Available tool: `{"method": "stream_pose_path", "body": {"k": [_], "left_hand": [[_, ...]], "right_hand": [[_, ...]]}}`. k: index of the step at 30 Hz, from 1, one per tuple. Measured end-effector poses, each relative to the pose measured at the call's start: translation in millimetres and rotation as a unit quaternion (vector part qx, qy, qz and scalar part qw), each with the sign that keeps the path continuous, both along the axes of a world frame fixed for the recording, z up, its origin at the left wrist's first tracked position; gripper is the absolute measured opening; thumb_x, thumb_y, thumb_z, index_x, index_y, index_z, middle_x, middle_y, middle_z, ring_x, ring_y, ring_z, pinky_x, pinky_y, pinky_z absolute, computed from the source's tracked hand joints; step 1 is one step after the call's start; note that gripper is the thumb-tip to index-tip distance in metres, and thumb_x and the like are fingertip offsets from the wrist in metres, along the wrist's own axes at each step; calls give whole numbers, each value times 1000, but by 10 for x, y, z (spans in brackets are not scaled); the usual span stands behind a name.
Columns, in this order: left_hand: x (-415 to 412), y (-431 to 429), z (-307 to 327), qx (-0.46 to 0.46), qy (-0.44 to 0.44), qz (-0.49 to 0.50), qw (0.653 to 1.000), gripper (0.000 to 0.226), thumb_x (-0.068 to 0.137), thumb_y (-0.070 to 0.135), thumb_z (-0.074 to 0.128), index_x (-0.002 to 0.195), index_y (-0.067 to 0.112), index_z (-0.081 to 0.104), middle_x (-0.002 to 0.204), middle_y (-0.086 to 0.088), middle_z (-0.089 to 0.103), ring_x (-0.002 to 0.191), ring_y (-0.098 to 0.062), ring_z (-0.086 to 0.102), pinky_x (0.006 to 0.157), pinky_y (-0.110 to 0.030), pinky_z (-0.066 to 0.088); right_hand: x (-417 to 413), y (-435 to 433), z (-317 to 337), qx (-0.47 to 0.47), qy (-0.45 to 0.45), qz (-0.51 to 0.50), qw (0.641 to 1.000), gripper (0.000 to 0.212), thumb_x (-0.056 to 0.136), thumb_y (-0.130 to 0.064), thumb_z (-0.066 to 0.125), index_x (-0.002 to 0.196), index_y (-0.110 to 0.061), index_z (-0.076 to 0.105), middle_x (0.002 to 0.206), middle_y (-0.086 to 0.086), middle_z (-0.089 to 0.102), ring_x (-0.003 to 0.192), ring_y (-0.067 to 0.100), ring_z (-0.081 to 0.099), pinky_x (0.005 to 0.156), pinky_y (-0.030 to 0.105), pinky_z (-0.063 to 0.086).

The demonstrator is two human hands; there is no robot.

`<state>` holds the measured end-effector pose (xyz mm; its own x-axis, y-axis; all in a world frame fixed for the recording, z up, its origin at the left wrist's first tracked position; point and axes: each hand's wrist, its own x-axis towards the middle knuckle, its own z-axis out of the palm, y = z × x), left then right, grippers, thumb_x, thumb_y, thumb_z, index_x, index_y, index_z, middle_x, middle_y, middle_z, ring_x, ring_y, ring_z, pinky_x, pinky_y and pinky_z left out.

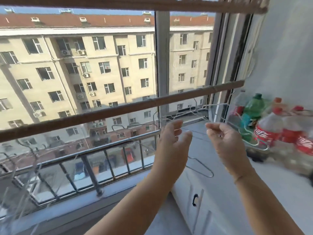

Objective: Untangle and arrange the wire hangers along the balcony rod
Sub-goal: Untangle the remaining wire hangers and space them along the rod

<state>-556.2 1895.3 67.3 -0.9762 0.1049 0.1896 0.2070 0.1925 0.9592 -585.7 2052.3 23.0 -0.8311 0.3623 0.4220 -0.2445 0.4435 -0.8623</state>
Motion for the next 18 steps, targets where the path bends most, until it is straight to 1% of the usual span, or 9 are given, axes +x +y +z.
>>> {"method": "stream_pose_path", "body": {"k": [3,5,7,10,12,13,15,16,18], "left_hand": [[-158,436,-13,51,-77,-9,996,34,92,22,52,126,20,51,124,3,56,107,-8,52,89,-24,39],[-265,639,-63,70,-126,-5,990,36,92,23,52,129,20,50,124,2,56,109,-12,52,88,-25,37],[-372,780,-124,73,-158,8,985,39,92,23,52,130,17,50,126,-1,56,113,-16,52,91,-27,37],[-539,917,-197,79,-180,27,980,41,91,21,52,131,11,49,131,-6,55,117,-20,51,98,-30,40],[-661,970,-226,89,-192,39,976,40,92,19,51,130,7,50,129,-8,55,120,-21,51,102,-33,39],[-723,986,-240,93,-197,46,975,36,92,18,51,126,6,53,122,-8,57,116,-21,52,100,-34,40],[-824,999,-252,95,-205,52,973,23,91,17,51,111,9,59,105,-6,55,104,-20,52,92,-34,41],[-862,1003,-253,99,-209,51,972,20,91,16,51,106,10,61,100,-5,54,99,-21,52,90,-35,42],[-913,1011,-240,102,-208,47,972,12,90,14,51,86,13,62,90,-7,54,88,-20,50,82,-34,41]], "right_hand": [[-150,440,-75,90,-30,-14,995,20,88,-17,56,108,-17,62,104,3,64,95,19,58,88,33,48],[-222,608,-108,111,-46,-3,993,23,88,-15,57,110,-16,61,106,1,61,92,17,53,92,37,46],[-281,700,-128,130,-50,5,990,25,87,-15,57,112,-15,60,107,0,59,91,15,50,91,37,45],[-355,763,-156,142,-55,23,988,27,88,-15,56,115,-13,59,107,-3,59,102,13,54,93,29,43],[-395,782,-187,124,-69,37,989,26,88,-15,55,113,-12,60,102,1,63,95,13,59,86,23,44],[-406,788,-198,120,-79,41,989,24,89,-16,55,111,-12,61,96,1,65,88,13,60,80,20,44],[-427,790,-222,118,-100,51,987,19,89,-17,53,106,-15,62,83,0,65,76,14,61,71,23,47],[-440,784,-232,107,-111,64,986,16,89,-17,53,102,-17,63,77,-1,65,72,14,61,71,26,49],[-455,735,-238,63,-127,106,984,10,89,-16,55,93,-20,62,73,1,65,67,13,60,69,25,50]]}}
